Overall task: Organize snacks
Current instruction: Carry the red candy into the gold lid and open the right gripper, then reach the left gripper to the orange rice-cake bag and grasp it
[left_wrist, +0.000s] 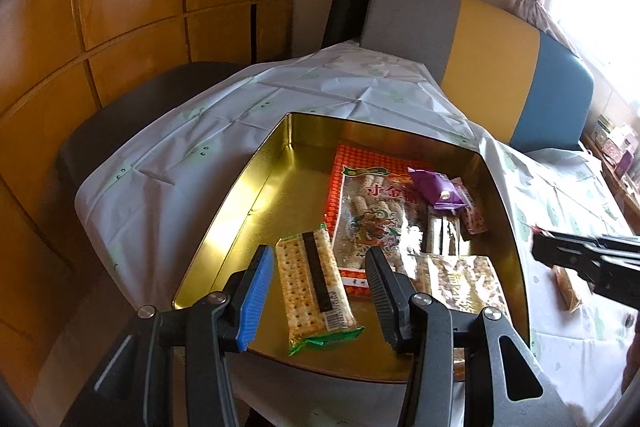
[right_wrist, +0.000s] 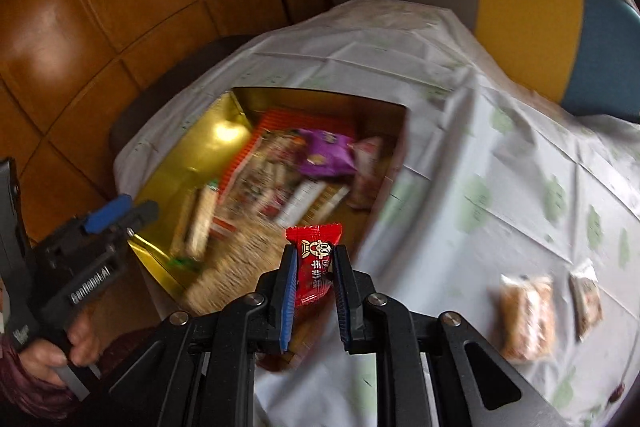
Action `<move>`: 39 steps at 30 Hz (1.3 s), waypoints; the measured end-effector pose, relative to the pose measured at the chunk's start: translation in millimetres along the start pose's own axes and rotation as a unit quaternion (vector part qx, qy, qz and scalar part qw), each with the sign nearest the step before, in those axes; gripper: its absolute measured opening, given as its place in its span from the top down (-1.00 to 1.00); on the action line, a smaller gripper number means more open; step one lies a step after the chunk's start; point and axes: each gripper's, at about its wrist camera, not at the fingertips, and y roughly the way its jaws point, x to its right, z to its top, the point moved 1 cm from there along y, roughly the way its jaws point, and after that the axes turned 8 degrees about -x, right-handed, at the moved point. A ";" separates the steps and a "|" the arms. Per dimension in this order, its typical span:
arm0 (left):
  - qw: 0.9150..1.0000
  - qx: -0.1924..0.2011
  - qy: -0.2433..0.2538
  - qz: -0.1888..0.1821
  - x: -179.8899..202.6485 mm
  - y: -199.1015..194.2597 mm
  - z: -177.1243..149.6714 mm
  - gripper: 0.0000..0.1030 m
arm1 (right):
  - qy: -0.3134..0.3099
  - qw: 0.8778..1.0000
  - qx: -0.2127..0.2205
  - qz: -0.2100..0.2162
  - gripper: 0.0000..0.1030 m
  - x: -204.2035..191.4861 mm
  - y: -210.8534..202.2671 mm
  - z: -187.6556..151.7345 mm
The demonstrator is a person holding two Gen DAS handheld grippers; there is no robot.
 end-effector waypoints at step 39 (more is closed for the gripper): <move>0.999 0.005 0.033 -0.010 18.0 -5.9 -5.7 0.06 | 0.055 0.988 0.049 -0.134 0.34 65.0 -33.5 -56.8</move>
